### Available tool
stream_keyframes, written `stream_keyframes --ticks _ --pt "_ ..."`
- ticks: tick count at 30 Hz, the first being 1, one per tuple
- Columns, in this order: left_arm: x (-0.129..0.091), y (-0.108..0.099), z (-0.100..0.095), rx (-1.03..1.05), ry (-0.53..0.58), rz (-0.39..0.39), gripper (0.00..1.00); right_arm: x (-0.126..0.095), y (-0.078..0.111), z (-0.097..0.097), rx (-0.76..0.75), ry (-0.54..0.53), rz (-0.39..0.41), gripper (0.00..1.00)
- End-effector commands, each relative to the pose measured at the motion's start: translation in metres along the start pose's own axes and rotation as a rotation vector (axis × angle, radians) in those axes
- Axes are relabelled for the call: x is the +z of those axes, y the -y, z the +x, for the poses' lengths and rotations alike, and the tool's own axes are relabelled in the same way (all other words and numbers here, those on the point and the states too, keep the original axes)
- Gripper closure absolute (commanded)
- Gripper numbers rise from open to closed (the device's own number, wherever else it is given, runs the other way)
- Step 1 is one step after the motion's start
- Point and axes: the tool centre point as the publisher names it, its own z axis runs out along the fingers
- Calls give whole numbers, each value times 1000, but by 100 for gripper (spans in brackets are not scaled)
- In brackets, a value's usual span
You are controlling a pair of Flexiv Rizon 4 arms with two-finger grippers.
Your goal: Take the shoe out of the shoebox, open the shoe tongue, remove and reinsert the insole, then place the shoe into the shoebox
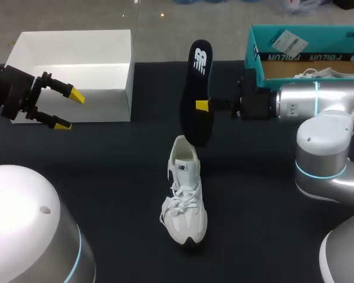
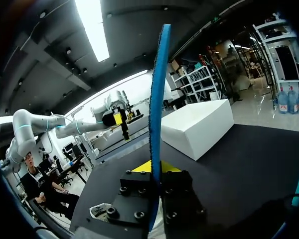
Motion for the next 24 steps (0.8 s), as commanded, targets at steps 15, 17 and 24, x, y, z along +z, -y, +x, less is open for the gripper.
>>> stream_keyframes --ticks 15,17,24 --pt "0 1 0 0 -4 -2 0 -7 45 11 100 19 23 100" --pt "0 1 0 0 -4 -2 0 -8 49 12 110 19 25 100" --pt "0 1 0 0 -4 -2 0 -3 40 15 93 5 19 100"
